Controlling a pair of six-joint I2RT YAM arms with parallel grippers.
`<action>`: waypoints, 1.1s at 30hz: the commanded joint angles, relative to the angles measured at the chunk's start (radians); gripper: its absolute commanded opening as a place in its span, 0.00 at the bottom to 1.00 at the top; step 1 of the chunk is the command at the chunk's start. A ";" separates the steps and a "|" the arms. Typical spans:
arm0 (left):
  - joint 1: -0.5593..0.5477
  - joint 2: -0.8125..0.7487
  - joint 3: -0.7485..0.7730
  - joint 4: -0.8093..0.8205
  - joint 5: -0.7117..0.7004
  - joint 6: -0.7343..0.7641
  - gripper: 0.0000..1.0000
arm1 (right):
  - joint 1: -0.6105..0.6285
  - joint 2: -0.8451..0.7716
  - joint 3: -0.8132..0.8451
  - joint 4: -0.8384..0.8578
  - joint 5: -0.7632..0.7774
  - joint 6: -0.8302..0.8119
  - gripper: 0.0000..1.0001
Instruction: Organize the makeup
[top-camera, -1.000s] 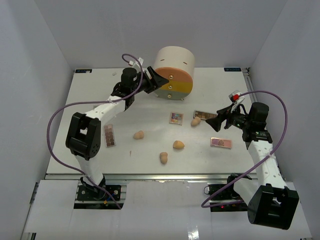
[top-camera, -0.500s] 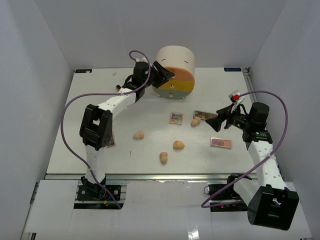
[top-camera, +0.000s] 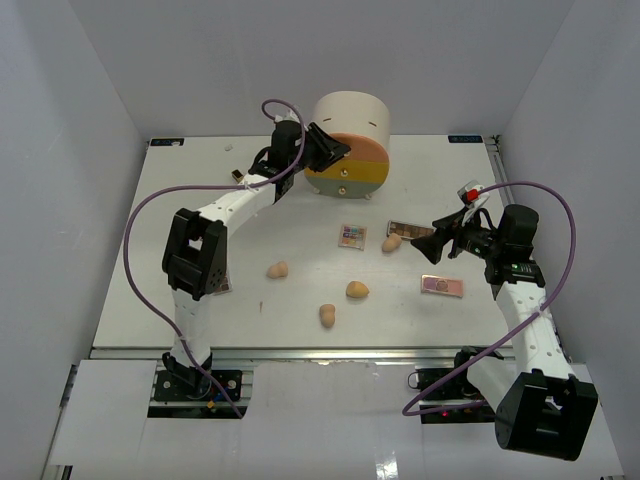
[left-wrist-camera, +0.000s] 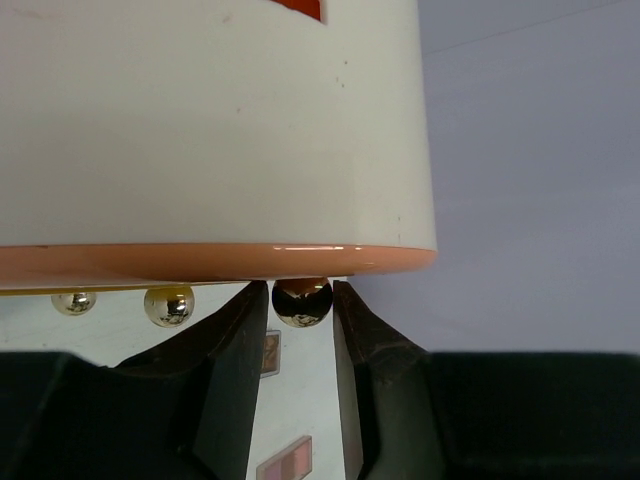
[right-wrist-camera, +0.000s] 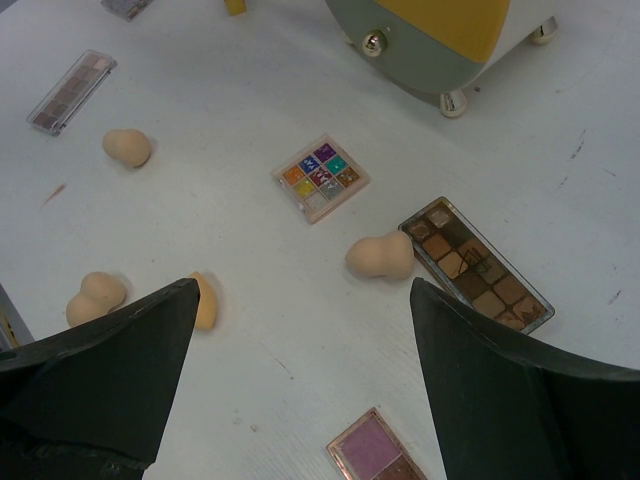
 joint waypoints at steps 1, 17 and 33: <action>-0.016 0.008 0.045 -0.046 -0.046 -0.003 0.32 | -0.001 -0.016 0.019 0.037 -0.021 0.005 0.93; -0.039 -0.290 -0.287 -0.001 -0.026 0.107 0.15 | -0.001 -0.020 0.014 0.050 -0.028 0.013 0.92; -0.039 -0.429 -0.489 0.064 0.023 0.115 0.50 | -0.001 -0.007 0.006 0.064 -0.072 -0.005 0.92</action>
